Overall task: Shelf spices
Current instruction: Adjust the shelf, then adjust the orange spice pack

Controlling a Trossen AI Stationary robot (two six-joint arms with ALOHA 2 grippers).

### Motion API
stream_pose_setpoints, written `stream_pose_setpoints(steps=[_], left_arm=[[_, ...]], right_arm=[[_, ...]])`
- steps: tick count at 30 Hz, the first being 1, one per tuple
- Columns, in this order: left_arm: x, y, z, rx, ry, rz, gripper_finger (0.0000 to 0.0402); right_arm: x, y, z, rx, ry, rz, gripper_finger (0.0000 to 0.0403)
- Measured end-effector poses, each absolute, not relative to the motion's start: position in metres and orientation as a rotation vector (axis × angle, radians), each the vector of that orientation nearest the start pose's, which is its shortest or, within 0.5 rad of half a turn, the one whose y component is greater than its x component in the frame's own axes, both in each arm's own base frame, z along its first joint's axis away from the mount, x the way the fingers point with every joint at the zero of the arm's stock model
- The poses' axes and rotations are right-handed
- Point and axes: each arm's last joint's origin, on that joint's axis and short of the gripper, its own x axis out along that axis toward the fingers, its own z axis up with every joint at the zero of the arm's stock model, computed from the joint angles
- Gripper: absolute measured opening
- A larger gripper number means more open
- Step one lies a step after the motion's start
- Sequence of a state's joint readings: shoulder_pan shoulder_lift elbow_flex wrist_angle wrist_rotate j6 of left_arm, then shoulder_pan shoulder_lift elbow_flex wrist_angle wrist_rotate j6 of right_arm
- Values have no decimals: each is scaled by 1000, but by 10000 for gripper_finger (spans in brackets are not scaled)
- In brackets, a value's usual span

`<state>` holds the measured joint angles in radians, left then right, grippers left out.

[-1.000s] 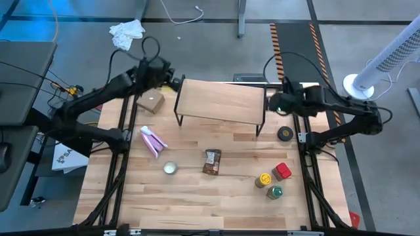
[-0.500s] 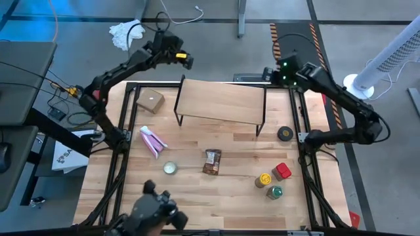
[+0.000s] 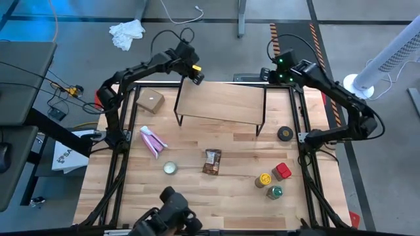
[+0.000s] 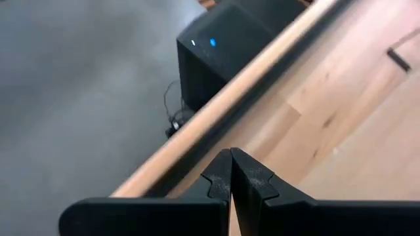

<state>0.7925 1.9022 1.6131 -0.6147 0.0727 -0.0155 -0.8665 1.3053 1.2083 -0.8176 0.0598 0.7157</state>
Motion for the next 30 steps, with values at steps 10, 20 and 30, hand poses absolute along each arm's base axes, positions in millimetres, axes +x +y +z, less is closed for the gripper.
stream_pose_setpoints(steps=[10,20,30], left_arm=[[306,267,259,-501,944,640,0],[318,234,251,-509,1090,579,0],[299,244,321,-318,726,712,0]], right_arm=[[162,-201,316,987,598,-1041,0],[162,-197,317,974,639,-961,0],[135,-178,360,725,439,-951,0]])
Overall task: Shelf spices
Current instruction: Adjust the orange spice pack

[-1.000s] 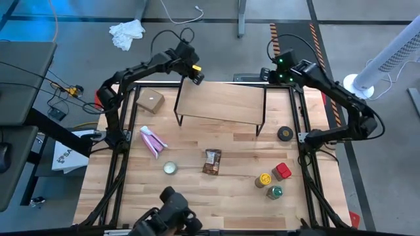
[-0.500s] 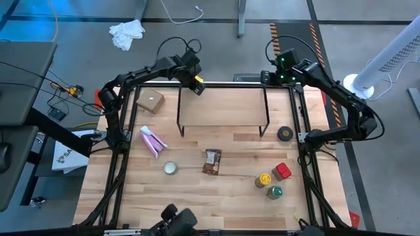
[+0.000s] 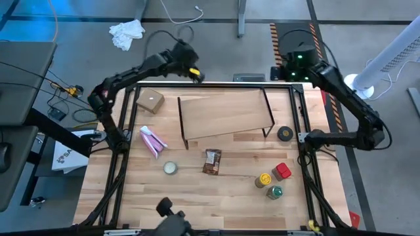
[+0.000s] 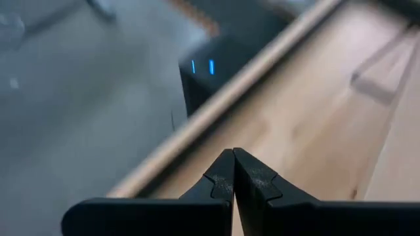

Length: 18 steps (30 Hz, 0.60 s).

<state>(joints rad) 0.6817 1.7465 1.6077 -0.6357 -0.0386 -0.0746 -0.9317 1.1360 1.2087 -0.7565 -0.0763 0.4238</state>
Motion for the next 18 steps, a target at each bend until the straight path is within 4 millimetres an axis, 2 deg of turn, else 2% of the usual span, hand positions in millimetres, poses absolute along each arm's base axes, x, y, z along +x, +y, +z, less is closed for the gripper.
stream_pose_setpoints(steps=[2,4,6,10,14,18], left_arm=[[289,239,348,-280,617,719,0],[276,223,377,-227,533,672,0],[264,200,401,-190,483,598,0],[239,140,431,-187,482,448,0],[218,81,444,-204,443,349,0],[213,37,434,-260,314,331,0]], right_arm=[[129,-166,371,657,402,-881,0],[122,-148,383,593,374,-793,0],[116,-126,392,537,356,-706,0],[105,-79,399,525,375,-537,0],[99,-48,398,549,426,-435,0],[111,-33,398,499,455,-347,0]])
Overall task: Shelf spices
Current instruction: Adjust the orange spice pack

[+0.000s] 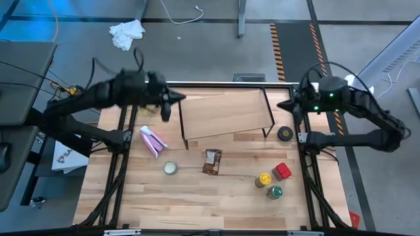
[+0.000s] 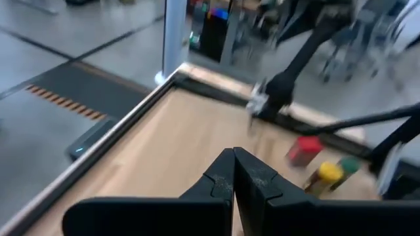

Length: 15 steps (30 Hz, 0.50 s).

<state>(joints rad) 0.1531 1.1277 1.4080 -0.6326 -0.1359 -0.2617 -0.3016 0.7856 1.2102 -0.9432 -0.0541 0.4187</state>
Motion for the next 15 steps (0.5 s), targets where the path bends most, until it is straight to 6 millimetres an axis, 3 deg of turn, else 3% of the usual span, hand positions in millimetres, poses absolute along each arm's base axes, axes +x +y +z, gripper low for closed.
stream_pose_setpoints(steps=[4,8,15], left_arm=[[218,8,407,-349,181,345,0],[229,-8,379,-433,175,319,0],[233,-17,368,-425,230,295,1]], right_arm=[[145,-22,396,431,488,-209,0],[182,-3,384,368,572,-34,0],[209,22,365,406,712,37,0]])
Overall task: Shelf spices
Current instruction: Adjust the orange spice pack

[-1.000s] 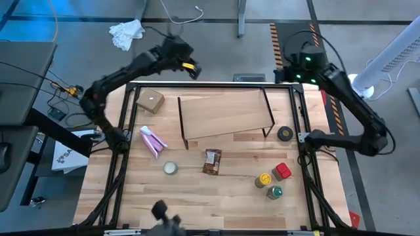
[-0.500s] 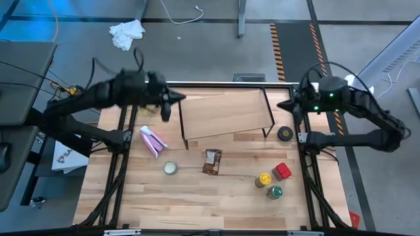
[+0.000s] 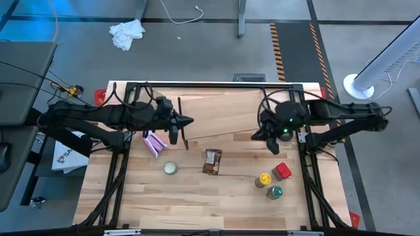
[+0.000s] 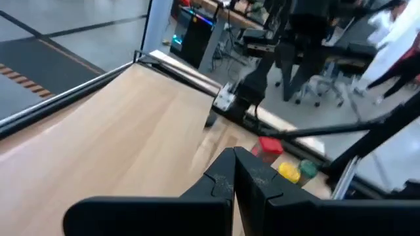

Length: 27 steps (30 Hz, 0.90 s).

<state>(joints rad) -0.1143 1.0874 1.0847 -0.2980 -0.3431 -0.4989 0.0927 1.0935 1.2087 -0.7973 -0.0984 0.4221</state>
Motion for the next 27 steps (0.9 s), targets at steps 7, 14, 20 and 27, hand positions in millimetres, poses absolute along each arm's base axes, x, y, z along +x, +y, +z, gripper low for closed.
stream_pose_setpoints(steps=[7,14,20,27], left_arm=[[228,-19,356,-334,400,226,45],[220,-26,343,-173,559,218,119],[217,-26,339,-86,613,206,173],[217,-26,339,-77,617,204,208]], right_arm=[[223,63,348,589,826,1,2],[229,126,317,863,1135,12,57],[223,170,293,977,1375,-22,148],[224,171,288,977,1405,-53,229]])
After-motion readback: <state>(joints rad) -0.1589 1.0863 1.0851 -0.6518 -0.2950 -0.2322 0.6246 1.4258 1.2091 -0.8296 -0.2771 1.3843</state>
